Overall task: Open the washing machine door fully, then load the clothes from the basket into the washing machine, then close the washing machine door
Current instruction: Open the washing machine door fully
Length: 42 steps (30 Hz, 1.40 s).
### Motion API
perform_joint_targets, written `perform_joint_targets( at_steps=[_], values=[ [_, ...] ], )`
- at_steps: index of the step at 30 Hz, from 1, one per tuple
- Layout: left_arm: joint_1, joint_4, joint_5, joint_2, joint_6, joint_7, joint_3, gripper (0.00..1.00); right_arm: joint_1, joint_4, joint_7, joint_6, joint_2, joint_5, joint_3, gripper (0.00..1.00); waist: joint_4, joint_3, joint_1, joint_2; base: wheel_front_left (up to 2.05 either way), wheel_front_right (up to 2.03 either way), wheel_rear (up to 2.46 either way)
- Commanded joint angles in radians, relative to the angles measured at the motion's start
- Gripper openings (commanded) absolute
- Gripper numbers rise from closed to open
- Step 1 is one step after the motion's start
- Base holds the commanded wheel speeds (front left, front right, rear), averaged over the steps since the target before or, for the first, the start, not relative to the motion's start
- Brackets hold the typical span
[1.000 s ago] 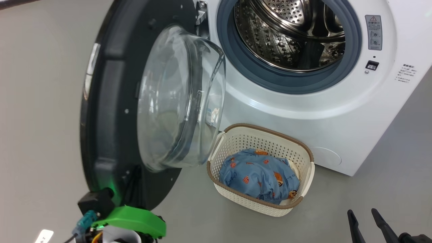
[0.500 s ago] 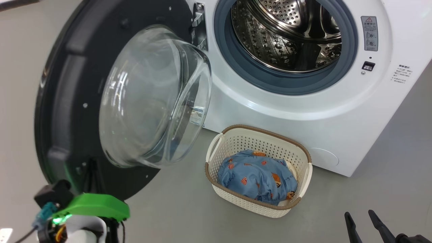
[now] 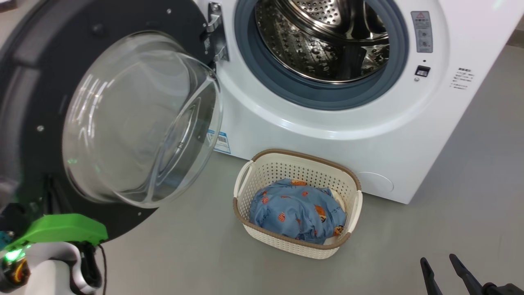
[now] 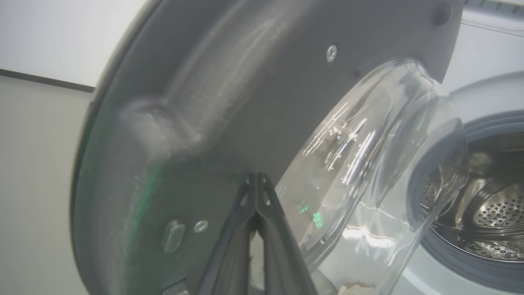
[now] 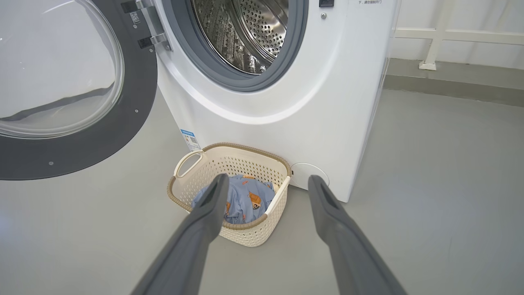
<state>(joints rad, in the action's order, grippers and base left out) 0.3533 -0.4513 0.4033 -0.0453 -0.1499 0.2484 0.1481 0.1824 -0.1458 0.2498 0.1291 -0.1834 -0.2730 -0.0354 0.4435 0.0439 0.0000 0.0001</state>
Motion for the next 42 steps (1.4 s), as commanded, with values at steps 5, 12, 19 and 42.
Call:
perform_joint_targets(
  at_steps=[5, 12, 19, 42],
  values=[
    [0.071, -0.014, -0.065, -0.036, 0.015, 0.013, 0.134, 0.00, -0.016, 0.023, 0.012, 0.002, -0.033, 0.007, 0.034, 1.00, -0.045, 0.007, 0.0000, -0.0001, 0.00, 0.00, 0.00],
    [0.104, -0.055, -0.143, -0.034, 0.046, 0.013, 0.244, 0.00, -0.022, 0.027, 0.012, 0.002, -0.043, 0.009, 0.031, 1.00, -0.078, 0.021, 0.0000, -0.0001, 0.00, 0.00, 0.00],
    [0.132, -0.075, -0.196, -0.036, 0.063, 0.013, 0.323, 0.00, -0.031, 0.026, 0.012, 0.002, -0.051, 0.007, 0.042, 1.00, -0.103, 0.041, 0.0000, -0.0001, 0.00, 0.00, 0.00],
    [0.173, -0.105, -0.303, -0.030, 0.079, 0.013, 0.472, 0.00, -0.055, 0.011, 0.012, 0.002, -0.064, 0.000, 0.062, 1.00, -0.157, 0.052, 0.0000, -0.0001, 0.00, 0.00, 0.00]
  ],
)
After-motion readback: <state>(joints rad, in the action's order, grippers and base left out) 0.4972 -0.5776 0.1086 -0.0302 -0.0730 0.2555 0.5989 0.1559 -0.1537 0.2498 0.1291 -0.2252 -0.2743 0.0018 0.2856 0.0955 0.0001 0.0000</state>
